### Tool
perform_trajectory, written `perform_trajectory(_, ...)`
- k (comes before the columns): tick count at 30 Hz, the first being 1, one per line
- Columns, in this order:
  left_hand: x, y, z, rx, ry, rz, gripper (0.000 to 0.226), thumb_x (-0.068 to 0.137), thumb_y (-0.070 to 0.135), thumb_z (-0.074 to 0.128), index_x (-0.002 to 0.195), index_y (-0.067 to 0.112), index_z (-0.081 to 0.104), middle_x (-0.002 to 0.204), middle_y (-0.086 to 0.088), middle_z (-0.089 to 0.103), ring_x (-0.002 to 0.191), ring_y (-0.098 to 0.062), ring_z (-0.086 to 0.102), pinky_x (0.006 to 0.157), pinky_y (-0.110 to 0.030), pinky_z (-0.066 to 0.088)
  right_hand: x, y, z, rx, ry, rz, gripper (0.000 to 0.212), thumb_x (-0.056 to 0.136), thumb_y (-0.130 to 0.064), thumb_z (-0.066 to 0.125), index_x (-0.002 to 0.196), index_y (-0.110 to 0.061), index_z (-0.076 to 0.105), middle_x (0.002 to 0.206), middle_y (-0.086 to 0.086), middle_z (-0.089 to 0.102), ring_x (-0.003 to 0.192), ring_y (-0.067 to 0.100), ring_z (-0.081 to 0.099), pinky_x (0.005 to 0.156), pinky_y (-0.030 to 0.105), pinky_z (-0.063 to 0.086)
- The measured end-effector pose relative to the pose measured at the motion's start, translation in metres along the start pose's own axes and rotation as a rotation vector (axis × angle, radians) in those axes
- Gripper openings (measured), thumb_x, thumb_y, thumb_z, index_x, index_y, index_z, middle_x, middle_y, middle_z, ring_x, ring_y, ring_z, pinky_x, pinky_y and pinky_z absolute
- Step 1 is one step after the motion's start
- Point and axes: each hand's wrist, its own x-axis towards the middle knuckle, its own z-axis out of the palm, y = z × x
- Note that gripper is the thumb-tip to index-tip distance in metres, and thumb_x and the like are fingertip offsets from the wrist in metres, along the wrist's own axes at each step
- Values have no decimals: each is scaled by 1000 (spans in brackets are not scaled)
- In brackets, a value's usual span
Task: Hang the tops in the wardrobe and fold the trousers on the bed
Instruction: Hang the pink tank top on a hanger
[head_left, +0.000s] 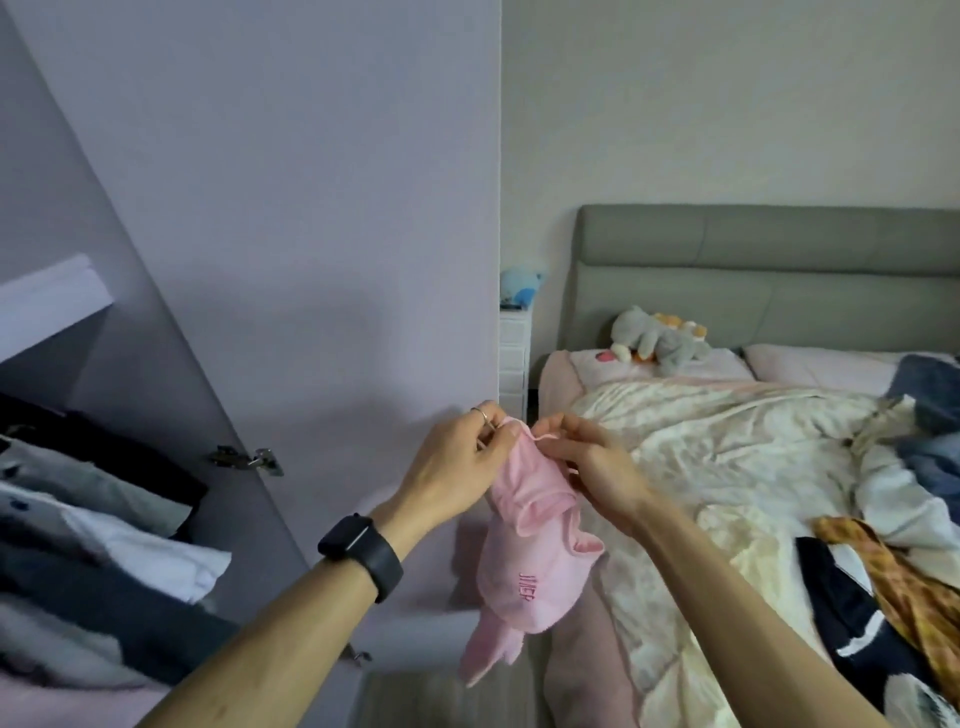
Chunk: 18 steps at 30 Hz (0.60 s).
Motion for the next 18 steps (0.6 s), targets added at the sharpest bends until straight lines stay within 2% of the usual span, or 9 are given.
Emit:
perform_trajectory(2,3,-11,-11,30,75,-67,25,97,44,54,82,25,55,69,8,65,62,-10,58,63,-32,49,8,10,19,-103,-44,-89,23,80,-27,75,102,-22,69,81,-5,64,70,11,58,58,22,46)
perform_trajectory(4,6,-23,-23,36,138,-124,24,98,44,56,82,26,59,71,15,66,64,-5,60,56,-17,44,19,22,38,-296,-119,-211,36,79,-44,79,112,-38,65,99,-15,70,87,7,66,74,24,53)
perform_trajectory(5,7,-27,-29,35,146,-145,23,97,44,56,82,28,61,72,20,66,64,-2,59,55,-13,42,26,26,45,-435,-120,-283,37,81,-47,77,115,-40,63,105,-17,70,93,4,65,79,24,53)
perform_trajectory(8,-2,-43,-50,79,202,-237,19,98,44,57,84,32,62,71,19,66,67,4,59,58,-10,41,53,31,66,-766,-156,-456,26,91,-43,63,115,-34,59,103,-15,69,92,11,64,80,32,51)
perform_trajectory(11,-20,-60,-76,119,344,-365,17,98,39,59,83,32,59,73,19,64,69,9,58,57,-6,38,78,37,84,-899,-317,-522,21,100,-39,56,116,-27,61,104,-5,72,88,19,66,78,34,52)
perform_trajectory(13,-38,-70,-92,125,411,-482,17,98,38,60,86,27,62,79,16,66,73,3,60,63,-8,40,88,46,97,-927,-433,-523,22,99,-40,57,118,-30,61,101,-12,71,82,14,66,79,33,52)
perform_trajectory(14,-49,-75,-99,119,437,-549,18,98,38,60,89,24,65,83,12,69,79,-5,63,70,-16,45,90,51,105,-922,-509,-519,25,97,-44,58,120,-34,59,101,-17,69,77,11,64,79,32,53)
perform_trajectory(16,-71,-80,-108,89,495,-655,20,97,37,62,90,19,67,87,4,71,87,-16,65,80,-28,50,89,66,124,-854,-670,-502,41,89,-55,62,126,-38,54,109,-20,65,74,5,62,79,28,51)
perform_trajectory(18,-93,-79,-115,75,556,-723,24,96,38,64,89,15,68,84,1,71,83,-19,64,77,-30,49,84,84,147,-795,-784,-484,60,79,-63,67,131,-35,51,119,-17,59,82,7,60,81,28,49)
